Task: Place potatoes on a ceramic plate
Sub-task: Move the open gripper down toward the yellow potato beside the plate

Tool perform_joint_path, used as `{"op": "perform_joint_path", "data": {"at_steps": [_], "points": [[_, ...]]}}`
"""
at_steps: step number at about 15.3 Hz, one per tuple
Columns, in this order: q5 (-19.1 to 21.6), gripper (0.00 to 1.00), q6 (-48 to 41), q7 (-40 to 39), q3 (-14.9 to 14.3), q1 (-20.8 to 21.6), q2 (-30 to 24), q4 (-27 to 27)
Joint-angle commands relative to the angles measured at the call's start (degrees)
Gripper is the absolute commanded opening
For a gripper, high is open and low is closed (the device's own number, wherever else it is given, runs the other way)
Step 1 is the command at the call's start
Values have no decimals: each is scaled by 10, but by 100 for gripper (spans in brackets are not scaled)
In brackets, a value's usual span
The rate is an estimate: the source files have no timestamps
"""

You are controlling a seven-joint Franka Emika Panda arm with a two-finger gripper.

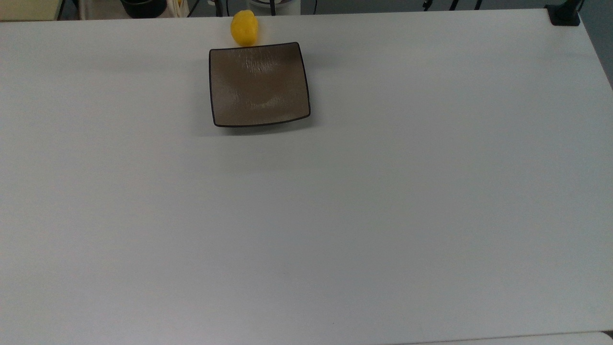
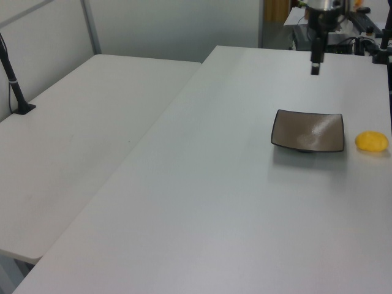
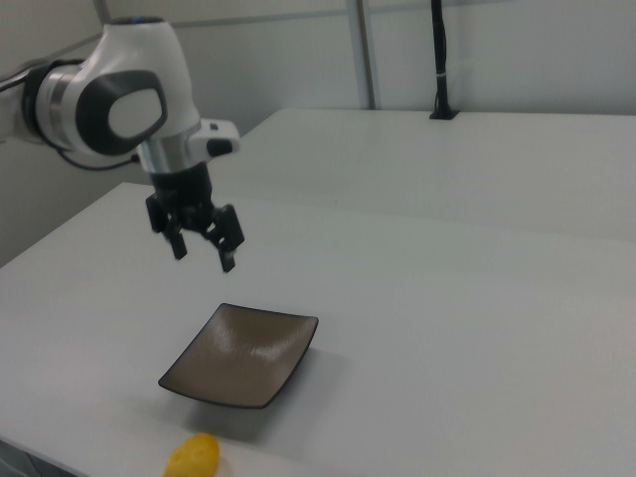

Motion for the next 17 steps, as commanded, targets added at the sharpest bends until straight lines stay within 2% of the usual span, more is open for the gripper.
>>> {"op": "perform_joint_path", "data": {"at_steps": [1, 4, 9, 14, 17], "points": [[-6, 100, 24, -20, -6, 4, -87, -131], [-7, 100, 29, -33, -7, 5, -125, -206], [-8, 100, 31, -69, -25, 1, -161, -263], [-23, 100, 40, -76, -27, -1, -125, -275], [-24, 100, 94, -77, -27, -2, -134, -321]]}}
